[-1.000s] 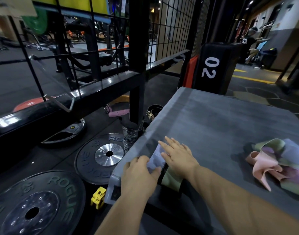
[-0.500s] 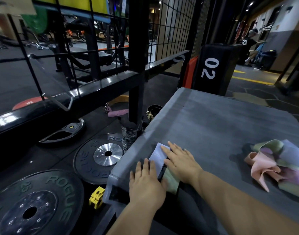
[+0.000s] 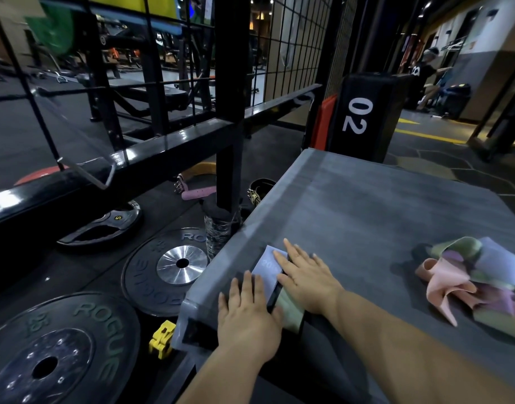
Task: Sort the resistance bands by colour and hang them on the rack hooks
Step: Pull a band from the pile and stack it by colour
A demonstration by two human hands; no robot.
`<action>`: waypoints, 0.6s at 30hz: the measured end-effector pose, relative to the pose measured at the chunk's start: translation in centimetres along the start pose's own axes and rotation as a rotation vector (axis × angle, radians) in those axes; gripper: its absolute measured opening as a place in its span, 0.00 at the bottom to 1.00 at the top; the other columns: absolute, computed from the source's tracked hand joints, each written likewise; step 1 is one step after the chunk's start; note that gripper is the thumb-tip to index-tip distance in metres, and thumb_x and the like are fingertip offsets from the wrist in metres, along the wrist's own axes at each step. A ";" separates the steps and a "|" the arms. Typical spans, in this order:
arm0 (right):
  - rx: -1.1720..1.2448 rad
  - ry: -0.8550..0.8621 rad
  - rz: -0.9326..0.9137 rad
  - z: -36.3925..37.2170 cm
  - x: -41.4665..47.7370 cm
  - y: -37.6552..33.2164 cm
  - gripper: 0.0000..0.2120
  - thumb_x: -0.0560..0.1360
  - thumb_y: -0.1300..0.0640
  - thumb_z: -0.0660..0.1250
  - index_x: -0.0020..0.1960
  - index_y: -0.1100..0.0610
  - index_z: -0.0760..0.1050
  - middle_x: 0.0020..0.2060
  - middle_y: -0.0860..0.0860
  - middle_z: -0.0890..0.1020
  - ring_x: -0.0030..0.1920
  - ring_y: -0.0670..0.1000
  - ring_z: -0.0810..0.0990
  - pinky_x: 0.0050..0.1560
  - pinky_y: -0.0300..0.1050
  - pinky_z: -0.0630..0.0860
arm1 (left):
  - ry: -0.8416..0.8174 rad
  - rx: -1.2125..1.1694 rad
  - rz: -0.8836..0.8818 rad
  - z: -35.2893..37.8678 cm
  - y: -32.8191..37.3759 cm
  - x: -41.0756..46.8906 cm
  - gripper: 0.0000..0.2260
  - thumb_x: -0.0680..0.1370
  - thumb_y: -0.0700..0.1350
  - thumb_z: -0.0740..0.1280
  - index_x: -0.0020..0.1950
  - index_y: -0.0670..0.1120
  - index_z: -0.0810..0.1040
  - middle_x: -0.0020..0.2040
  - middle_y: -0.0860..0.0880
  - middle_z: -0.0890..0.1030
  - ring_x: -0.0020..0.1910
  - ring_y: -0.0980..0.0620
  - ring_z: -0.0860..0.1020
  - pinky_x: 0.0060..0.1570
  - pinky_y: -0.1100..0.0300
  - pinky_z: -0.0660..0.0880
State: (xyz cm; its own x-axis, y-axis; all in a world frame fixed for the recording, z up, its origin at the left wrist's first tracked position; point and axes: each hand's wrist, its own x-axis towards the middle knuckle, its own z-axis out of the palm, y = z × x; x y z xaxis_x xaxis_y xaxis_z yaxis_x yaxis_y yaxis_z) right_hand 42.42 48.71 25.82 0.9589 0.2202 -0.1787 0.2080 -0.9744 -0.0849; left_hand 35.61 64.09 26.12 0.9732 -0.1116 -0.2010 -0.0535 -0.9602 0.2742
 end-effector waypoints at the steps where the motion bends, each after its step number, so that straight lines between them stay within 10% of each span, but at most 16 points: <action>1: 0.002 0.000 0.001 0.0 0.0 0.0 0.26 0.83 0.45 0.43 0.78 0.43 0.40 0.77 0.44 0.34 0.77 0.46 0.36 0.77 0.52 0.39 | -0.005 0.002 -0.001 0.0 0.0 0.0 0.31 0.82 0.59 0.46 0.78 0.47 0.38 0.78 0.50 0.36 0.77 0.48 0.37 0.74 0.47 0.37; 11: 0.112 0.067 0.027 -1.6 -1.1 -0.3 0.24 0.82 0.44 0.47 0.78 0.40 0.48 0.78 0.44 0.37 0.77 0.47 0.38 0.76 0.56 0.39 | 0.036 -0.048 -0.053 -1.8 0.9 0.3 0.30 0.80 0.62 0.49 0.79 0.54 0.45 0.79 0.53 0.40 0.77 0.46 0.39 0.74 0.42 0.44; 18: 0.259 0.283 0.123 -1.9 -7.3 4.1 0.23 0.81 0.41 0.51 0.74 0.45 0.63 0.77 0.46 0.58 0.77 0.48 0.51 0.74 0.50 0.49 | 0.212 -0.082 0.119 -2.2 6.0 -1.0 0.24 0.80 0.61 0.51 0.76 0.57 0.56 0.79 0.54 0.50 0.77 0.47 0.46 0.74 0.50 0.49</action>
State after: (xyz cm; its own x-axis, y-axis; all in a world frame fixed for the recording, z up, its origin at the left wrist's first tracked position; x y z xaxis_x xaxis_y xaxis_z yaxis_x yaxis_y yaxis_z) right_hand 36.59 43.01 28.61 0.9964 0.0460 0.0713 0.0671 -0.9415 -0.3302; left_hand 34.79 59.01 30.07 0.9867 -0.1581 0.0369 -0.1607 -0.9184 0.3615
